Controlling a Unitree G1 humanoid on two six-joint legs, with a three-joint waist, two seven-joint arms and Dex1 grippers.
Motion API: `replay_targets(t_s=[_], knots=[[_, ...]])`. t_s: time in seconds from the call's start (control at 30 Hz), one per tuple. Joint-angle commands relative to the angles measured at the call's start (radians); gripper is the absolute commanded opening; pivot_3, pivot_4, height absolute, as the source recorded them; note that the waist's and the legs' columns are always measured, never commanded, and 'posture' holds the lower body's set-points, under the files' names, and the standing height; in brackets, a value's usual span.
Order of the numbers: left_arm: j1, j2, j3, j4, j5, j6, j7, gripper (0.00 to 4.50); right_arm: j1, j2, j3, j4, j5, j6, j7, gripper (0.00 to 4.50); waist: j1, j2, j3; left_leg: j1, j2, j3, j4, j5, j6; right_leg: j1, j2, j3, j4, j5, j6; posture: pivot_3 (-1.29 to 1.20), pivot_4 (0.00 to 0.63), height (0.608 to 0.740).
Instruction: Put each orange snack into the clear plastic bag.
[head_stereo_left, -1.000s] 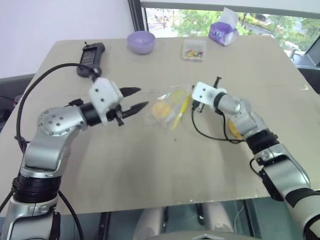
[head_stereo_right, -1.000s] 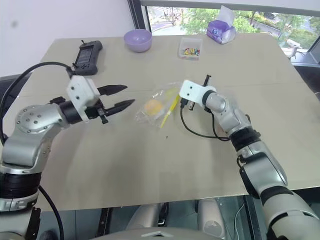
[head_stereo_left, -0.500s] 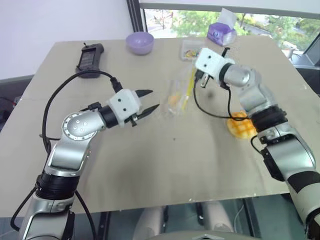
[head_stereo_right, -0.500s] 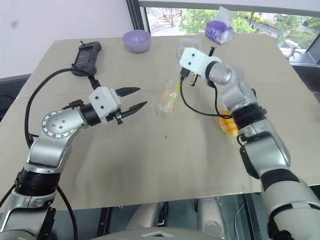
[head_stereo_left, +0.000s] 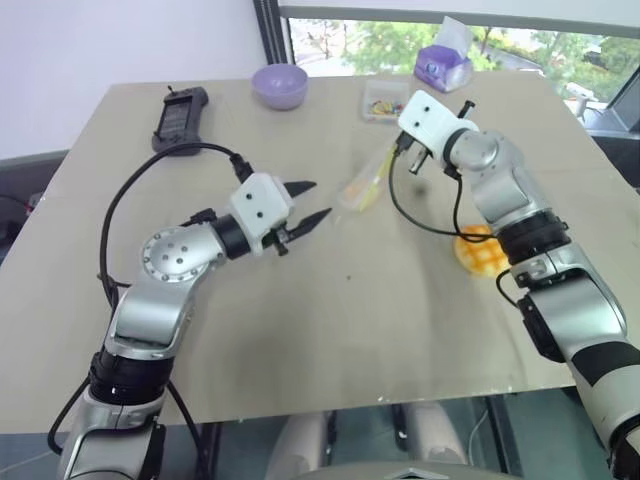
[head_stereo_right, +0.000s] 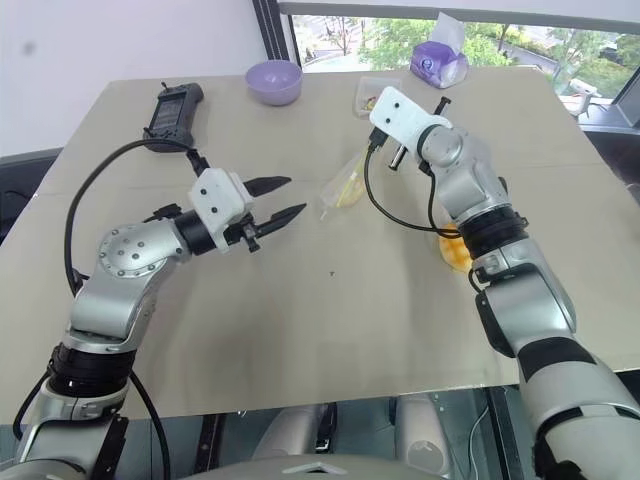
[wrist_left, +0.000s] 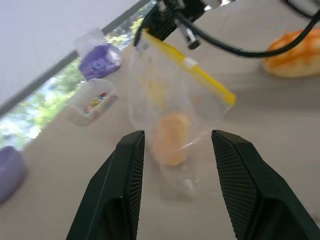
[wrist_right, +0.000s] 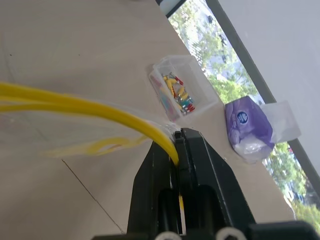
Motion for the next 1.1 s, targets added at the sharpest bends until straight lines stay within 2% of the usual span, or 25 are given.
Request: replay_targets(t_s=[0.03,0.13,0.33,0.63,0.73,0.8,0.9,0.93,1.0,1.03,1.1], knots=[[-0.042,0.0,-0.012,-0.058,-0.034,0.1,0.014,3.14,-0.026,0.002,-0.027,-0.057,0.012,0.019,-0.012,0.0,0.0,0.0,0.0,0.0,0.0,0.0,0.001,0.0,0.0,0.0,0.0,0.0,0.001,0.0,0.0,0.0,0.15,0.74],[-0.079,-0.027,-0.068,-0.057,0.01,0.146,0.064,4.38,-0.023,0.012,-0.029,-0.078,0.02,0.042,-0.007,0.0,0.001,0.0,0.0,0.0,-0.001,0.0,0.003,0.0,0.0,0.0,0.0,0.0,0.003,0.0,0.0,0.0,0.15,0.74],[-0.107,-0.072,-0.128,-0.064,0.046,0.173,0.112,4.38,-0.014,0.019,-0.027,-0.114,0.026,0.08,-0.004,0.0,0.001,0.0,0.0,0.0,-0.001,0.0,0.004,0.0,0.0,0.0,0.0,0.0,0.003,0.0,0.0,0.0,0.15,0.74],[-0.167,-0.146,-0.245,0.013,0.184,0.228,0.202,4.38,-0.001,0.014,-0.023,-0.151,0.029,0.12,-0.003,0.0,0.002,0.0,0.0,0.0,-0.002,0.0,0.005,0.0,0.0,0.0,0.0,0.0,0.004,0.0,0.0,0.0,0.15,0.74],[-0.177,-0.149,-0.261,0.029,0.212,0.234,0.206,3.67,0.003,0.011,-0.023,-0.162,0.029,0.129,-0.002,0.0,0.0,0.0,0.0,0.0,-0.003,0.0,0.005,0.0,0.0,0.0,0.0,0.001,0.004,0.0,0.0,0.0,0.15,0.74],[-0.184,-0.156,-0.261,0.039,0.216,0.232,0.203,2.75,0.005,0.008,-0.023,-0.168,0.029,0.134,-0.001,0.0,0.001,0.0,0.0,0.0,-0.003,0.0,0.005,0.0,0.0,0.0,0.0,0.001,0.004,0.0,0.0,0.0,0.15,0.74],[-0.194,-0.163,-0.257,0.058,0.23,0.221,0.209,1.66,0.012,0.004,-0.022,-0.183,0.028,0.141,0.001,0.0,0.002,0.0,0.0,0.0,-0.003,0.0,0.005,0.0,0.0,0.0,0.0,0.0,0.004,0.0,0.0,0.0,0.15,0.74],[-0.197,-0.162,-0.255,0.067,0.238,0.216,0.21,1.06,0.015,0.002,-0.021,-0.188,0.027,0.143,0.002,0.0,0.002,0.0,0.0,0.0,-0.003,0.0,0.005,0.0,0.0,0.0,0.0,0.0,0.004,0.0,0.0,0.0,0.15,0.74],[-0.203,-0.147,-0.246,0.089,0.252,0.19,0.201,0.32,0.023,-0.003,-0.021,-0.204,0.026,0.147,0.004,0.0,0.002,0.0,0.0,0.0,-0.003,-0.001,0.005,0.0,0.0,0.0,0.0,0.0,0.004,0.0,0.0,0.0,0.15,0.74],[-0.21,-0.135,-0.24,0.11,0.266,0.166,0.2,0.07,0.027,-0.005,-0.021,-0.21,0.026,0.147,0.005,0.0,0.002,0.0,0.0,0.0,-0.003,-0.001,0.005,0.0,0.0,0.0,0.0,0.0,0.004,0.0,0.0,0.0,0.15,0.74],[-0.235,-0.107,-0.225,0.163,0.3,0.1,0.208,0.07,0.033,-0.01,-0.023,-0.218,0.026,0.145,0.001,0.0,0.002,0.0,0.0,0.0,-0.003,-0.001,0.005,0.0,0.0,0.0,0.0,0.0,0.004,0.0,0.0,0.0,0.15,0.74]])
